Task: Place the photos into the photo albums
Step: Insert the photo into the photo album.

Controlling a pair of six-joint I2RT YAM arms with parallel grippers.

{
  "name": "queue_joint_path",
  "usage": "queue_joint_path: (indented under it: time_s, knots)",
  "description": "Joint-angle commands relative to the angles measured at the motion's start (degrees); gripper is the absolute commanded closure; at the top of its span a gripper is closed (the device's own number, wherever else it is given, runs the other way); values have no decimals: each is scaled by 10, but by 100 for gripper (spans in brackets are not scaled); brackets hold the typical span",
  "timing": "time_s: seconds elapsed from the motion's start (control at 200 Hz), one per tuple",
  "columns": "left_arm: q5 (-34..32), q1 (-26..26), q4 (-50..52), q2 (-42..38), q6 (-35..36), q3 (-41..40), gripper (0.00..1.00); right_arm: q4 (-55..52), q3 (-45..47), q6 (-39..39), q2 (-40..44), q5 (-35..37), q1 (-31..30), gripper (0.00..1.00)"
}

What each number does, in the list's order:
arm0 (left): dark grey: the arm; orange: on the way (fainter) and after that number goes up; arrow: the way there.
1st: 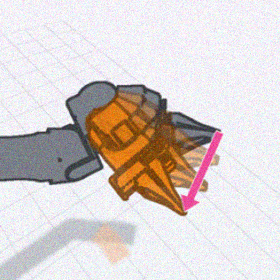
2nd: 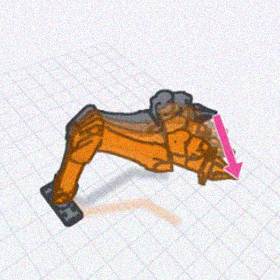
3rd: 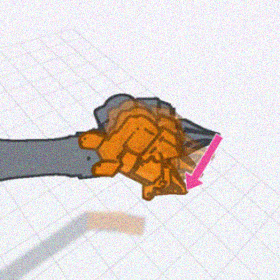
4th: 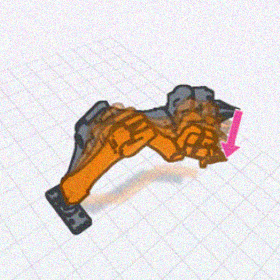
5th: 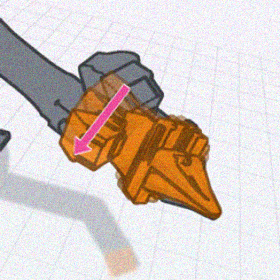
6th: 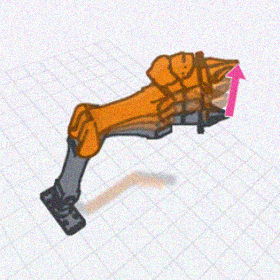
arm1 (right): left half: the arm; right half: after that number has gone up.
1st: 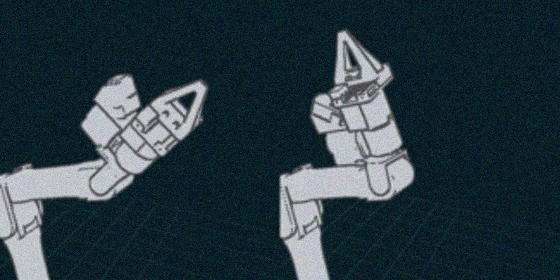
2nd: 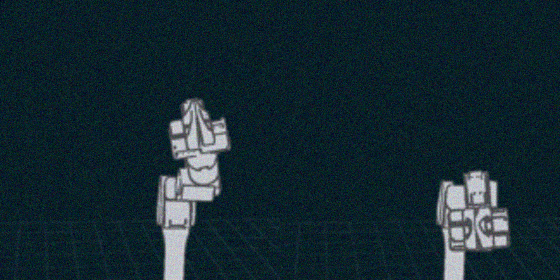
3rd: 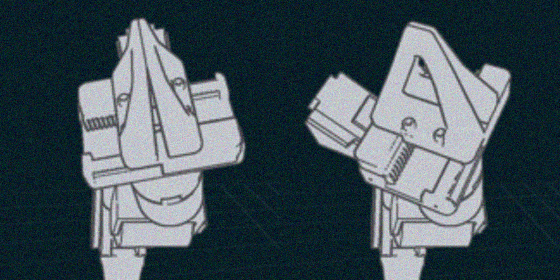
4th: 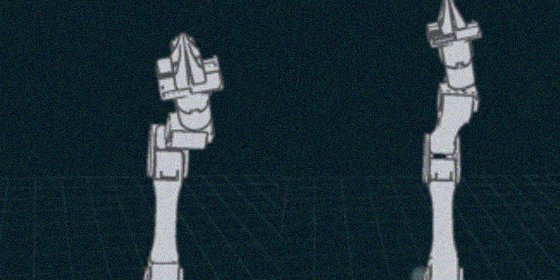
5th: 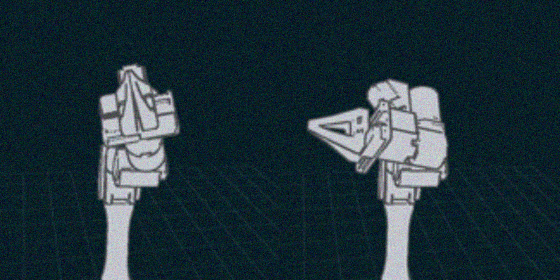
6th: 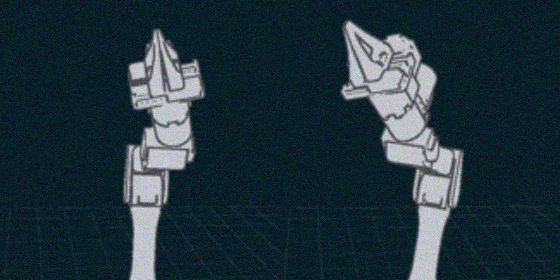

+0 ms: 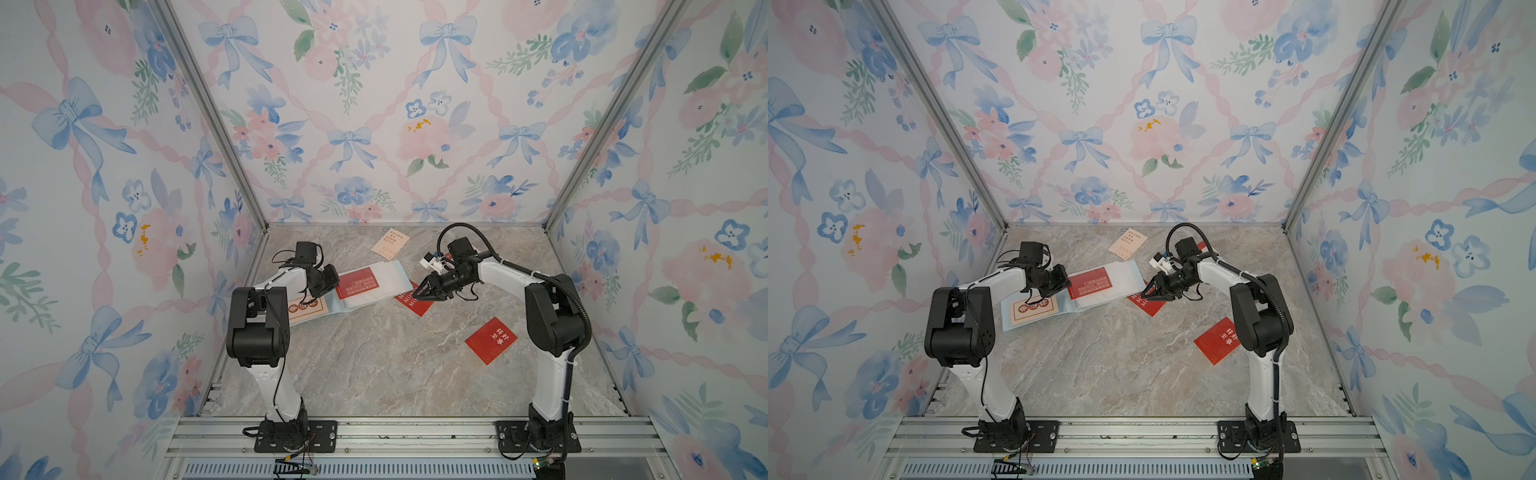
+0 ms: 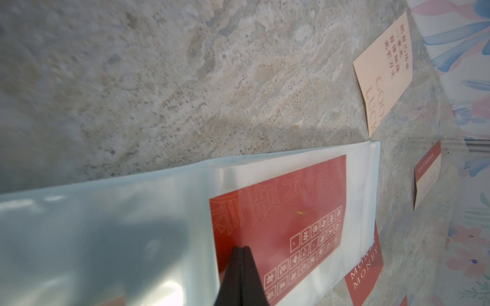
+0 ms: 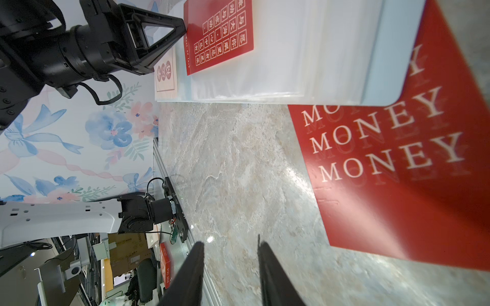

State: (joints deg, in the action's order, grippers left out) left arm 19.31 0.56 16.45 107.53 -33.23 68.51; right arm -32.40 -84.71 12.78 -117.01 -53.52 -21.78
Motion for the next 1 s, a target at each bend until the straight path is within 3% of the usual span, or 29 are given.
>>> queue_joint_path:
  time_s: [0.0,0.255,0.61,0.995]
  knots:
    - [1,11,10,20,-8,20,100,-8,3,-10,6,-6,4,64]
    - [-11,7,16,-13,-5,23,100,-6,7,-9,8,-3,4,64]
    - [-89,-19,41,-63,19,-30,100,-7,2,-9,6,-3,-1,64]
    - [-73,-7,41,-17,17,-15,100,-17,-4,-13,11,7,-5,64]
